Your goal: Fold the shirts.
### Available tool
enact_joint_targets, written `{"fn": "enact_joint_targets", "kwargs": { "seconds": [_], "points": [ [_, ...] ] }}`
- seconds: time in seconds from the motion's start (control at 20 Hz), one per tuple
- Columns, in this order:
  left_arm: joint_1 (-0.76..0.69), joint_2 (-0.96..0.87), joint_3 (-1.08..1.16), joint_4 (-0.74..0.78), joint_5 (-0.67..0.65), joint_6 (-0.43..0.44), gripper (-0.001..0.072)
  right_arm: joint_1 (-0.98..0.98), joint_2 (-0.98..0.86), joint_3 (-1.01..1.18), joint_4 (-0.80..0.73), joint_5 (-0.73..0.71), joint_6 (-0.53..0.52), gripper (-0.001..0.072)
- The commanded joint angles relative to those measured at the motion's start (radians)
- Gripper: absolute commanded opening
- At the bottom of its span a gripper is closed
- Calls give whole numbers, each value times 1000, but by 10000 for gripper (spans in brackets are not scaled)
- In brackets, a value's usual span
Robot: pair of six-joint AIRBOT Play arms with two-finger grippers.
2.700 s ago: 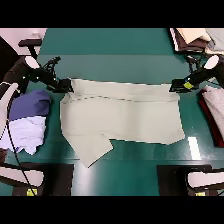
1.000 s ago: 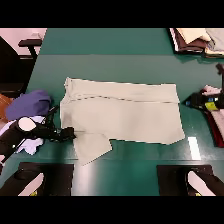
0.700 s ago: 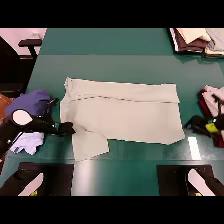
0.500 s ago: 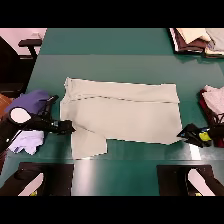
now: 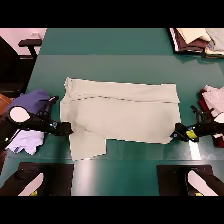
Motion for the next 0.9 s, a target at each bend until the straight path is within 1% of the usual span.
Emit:
{"fn": "enact_joint_targets", "kwargs": {
  "seconds": [0.0,0.15,0.2,0.25,0.3,0.35,0.4,0.45,0.55,0.65,0.75,0.85],
  "points": [
    [0,16,24,47,-89,2,25,74,2,61,-95,57,3,18],
    [0,153,24,55,-149,-40,24,125,125,109,-215,203,10,18],
    [0,208,24,55,-193,-59,24,135,168,123,-241,253,17,17],
    [0,262,24,43,-263,-81,24,141,216,137,-262,308,33,17],
    [0,305,26,16,-338,-85,24,143,257,152,-280,352,43,17],
    [0,336,37,-5,-410,-93,24,143,295,173,-300,384,69,18],
    [0,348,56,-6,-443,-101,24,143,322,197,-314,392,95,18],
    [0,349,82,-4,-442,-100,24,143,339,227,-320,383,103,17],
    [0,330,132,26,-353,-87,24,144,306,291,-316,349,104,17],
    [0,259,164,49,-226,-37,24,144,208,356,-315,303,103,17],
    [0,142,191,50,-106,29,24,143,85,414,-315,206,103,17],
    [0,3,234,53,34,80,26,145,-55,483,-290,147,97,17]
  ]
}}
